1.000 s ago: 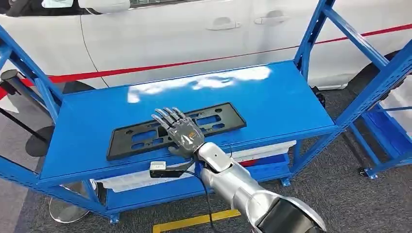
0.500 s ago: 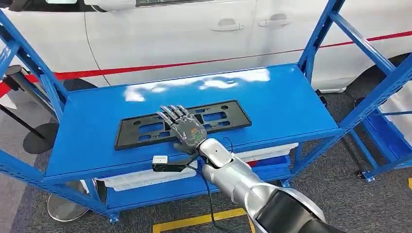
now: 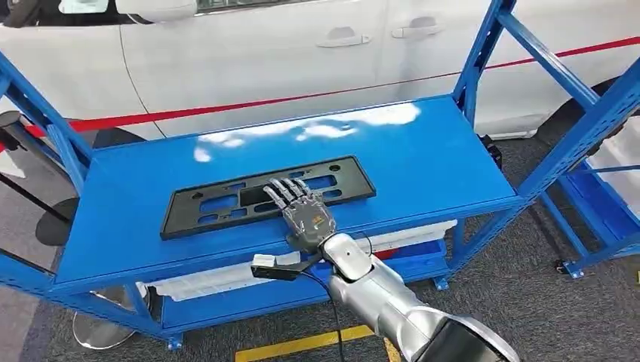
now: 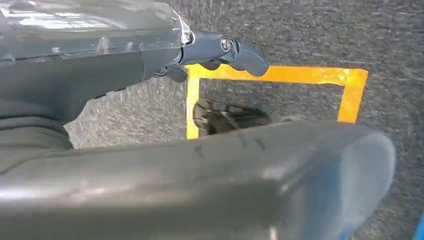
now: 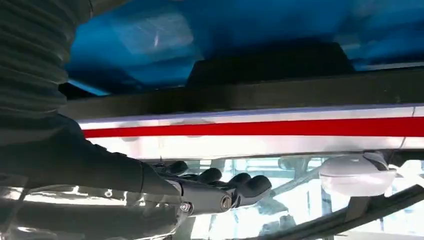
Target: Take the parts from the cabinet and place them on the table.
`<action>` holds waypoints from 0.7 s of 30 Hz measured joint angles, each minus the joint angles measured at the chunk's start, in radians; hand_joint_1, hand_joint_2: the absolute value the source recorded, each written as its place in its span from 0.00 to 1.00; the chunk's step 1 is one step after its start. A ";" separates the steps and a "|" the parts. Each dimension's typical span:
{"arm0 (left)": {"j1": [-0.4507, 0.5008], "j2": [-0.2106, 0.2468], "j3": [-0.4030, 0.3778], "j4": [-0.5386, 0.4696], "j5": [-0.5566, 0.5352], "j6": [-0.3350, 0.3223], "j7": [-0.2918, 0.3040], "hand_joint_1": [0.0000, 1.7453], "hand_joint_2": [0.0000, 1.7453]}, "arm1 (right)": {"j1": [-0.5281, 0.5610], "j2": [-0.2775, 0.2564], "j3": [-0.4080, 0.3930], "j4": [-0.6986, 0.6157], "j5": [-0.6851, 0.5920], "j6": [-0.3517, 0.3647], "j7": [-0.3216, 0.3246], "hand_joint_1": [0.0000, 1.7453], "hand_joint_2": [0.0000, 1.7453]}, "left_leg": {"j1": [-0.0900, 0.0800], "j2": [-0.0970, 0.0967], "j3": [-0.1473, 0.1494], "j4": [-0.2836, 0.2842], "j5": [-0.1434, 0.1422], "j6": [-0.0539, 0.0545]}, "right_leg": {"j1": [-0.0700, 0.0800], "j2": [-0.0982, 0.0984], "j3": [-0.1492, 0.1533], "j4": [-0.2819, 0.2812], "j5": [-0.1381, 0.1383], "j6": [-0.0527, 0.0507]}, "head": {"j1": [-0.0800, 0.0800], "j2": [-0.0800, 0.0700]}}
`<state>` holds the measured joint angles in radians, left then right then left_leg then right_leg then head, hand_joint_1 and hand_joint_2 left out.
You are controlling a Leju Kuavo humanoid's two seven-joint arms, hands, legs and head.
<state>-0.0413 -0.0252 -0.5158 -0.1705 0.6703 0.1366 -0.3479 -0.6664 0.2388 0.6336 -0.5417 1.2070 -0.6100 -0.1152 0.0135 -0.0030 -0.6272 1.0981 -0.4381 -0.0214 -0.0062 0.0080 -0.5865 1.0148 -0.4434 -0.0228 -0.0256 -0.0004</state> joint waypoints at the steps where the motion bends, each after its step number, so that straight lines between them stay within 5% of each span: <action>1: -0.002 0.002 -0.002 0.000 0.000 0.000 0.000 0.00 0.00 | 0.004 -0.003 -0.003 -0.005 0.001 0.000 0.000 0.00 1.00 | 0.000 0.001 0.030 -0.065 0.017 0.004 | 0.000 0.000 0.001 0.001 -0.002 0.003 | 0.000 0.000; 5: -0.006 0.004 -0.013 0.000 0.000 -0.010 0.003 0.00 0.00 | 0.016 -0.010 -0.016 -0.025 0.015 0.002 0.000 0.00 1.00 | -0.012 -0.003 0.038 -0.085 0.005 0.026 | 0.003 0.000 -0.003 0.000 0.000 0.024 | 0.000 0.000; 7: -0.005 0.004 -0.016 0.000 0.001 -0.014 0.003 0.00 0.00 | 0.020 -0.015 -0.021 -0.032 0.015 0.000 0.000 0.00 1.00 | -0.002 -0.001 0.046 -0.098 0.009 0.041 | 0.002 -0.001 -0.009 0.022 -0.015 0.038 | 0.000 0.000; 8: -0.006 0.004 -0.016 0.000 0.003 -0.017 -0.001 0.00 0.00 | 0.021 -0.016 -0.027 -0.033 0.015 -0.002 -0.001 0.00 1.00 | -0.003 0.000 0.046 -0.098 0.005 0.051 | 0.003 -0.003 -0.032 0.064 -0.043 0.042 | 0.000 0.000; 11: -0.007 0.008 -0.019 0.000 0.003 -0.026 -0.006 0.00 0.00 | 0.035 -0.022 -0.042 -0.033 0.014 -0.010 -0.003 0.00 1.00 | -0.004 0.000 0.047 -0.097 0.002 0.056 | -0.001 -0.003 -0.155 0.297 -0.139 0.050 | 0.000 0.000; 12: -0.006 0.008 -0.020 0.000 0.003 -0.026 -0.006 0.00 0.00 | 0.038 -0.023 -0.043 -0.033 0.014 -0.013 -0.003 0.00 1.00 | -0.004 0.000 0.050 -0.096 -0.001 0.056 | -0.001 -0.003 -0.174 0.325 -0.133 0.051 | 0.000 0.000; 14: -0.005 0.008 -0.021 0.000 0.003 -0.028 -0.006 0.00 0.00 | 0.040 -0.024 -0.049 -0.033 0.015 -0.017 -0.003 0.00 1.00 | -0.004 -0.001 0.061 -0.095 -0.008 0.053 | -0.001 -0.003 -0.141 0.245 -0.067 0.048 | 0.000 0.000; 16: -0.006 0.008 -0.021 0.000 0.003 -0.028 -0.006 0.00 0.00 | 0.040 -0.024 -0.056 -0.033 0.016 -0.018 -0.003 0.00 1.00 | -0.004 -0.002 0.076 -0.095 -0.019 0.047 | 0.001 -0.003 -0.042 0.051 0.029 0.035 | 0.000 0.000; 17: -0.008 0.008 -0.021 0.000 0.003 -0.028 -0.005 0.00 0.00 | 0.040 -0.025 -0.060 -0.033 0.019 -0.018 -0.003 0.00 1.00 | -0.011 -0.003 0.077 -0.091 -0.025 0.042 | 0.006 -0.003 -0.023 0.008 0.014 0.030 | 0.000 0.000; 21: -0.014 0.008 -0.022 0.000 0.003 -0.029 0.001 0.00 0.00 | 0.041 -0.024 -0.084 -0.040 0.039 -0.018 -0.003 0.00 1.00 | -0.013 -0.001 0.094 -0.102 -0.051 0.016 | 0.006 0.000 -0.010 -0.003 -0.011 0.006 | 0.000 0.000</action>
<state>-0.0549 -0.0168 -0.5379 -0.1705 0.6733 0.1080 -0.3468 -0.6256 0.2144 0.5501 -0.5818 1.2463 -0.6283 -0.1183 0.0006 -0.0037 -0.5327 0.9963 -0.4889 -0.0050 -0.0002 0.0083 -0.5966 1.0120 -0.4546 -0.0164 -0.0256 -0.0004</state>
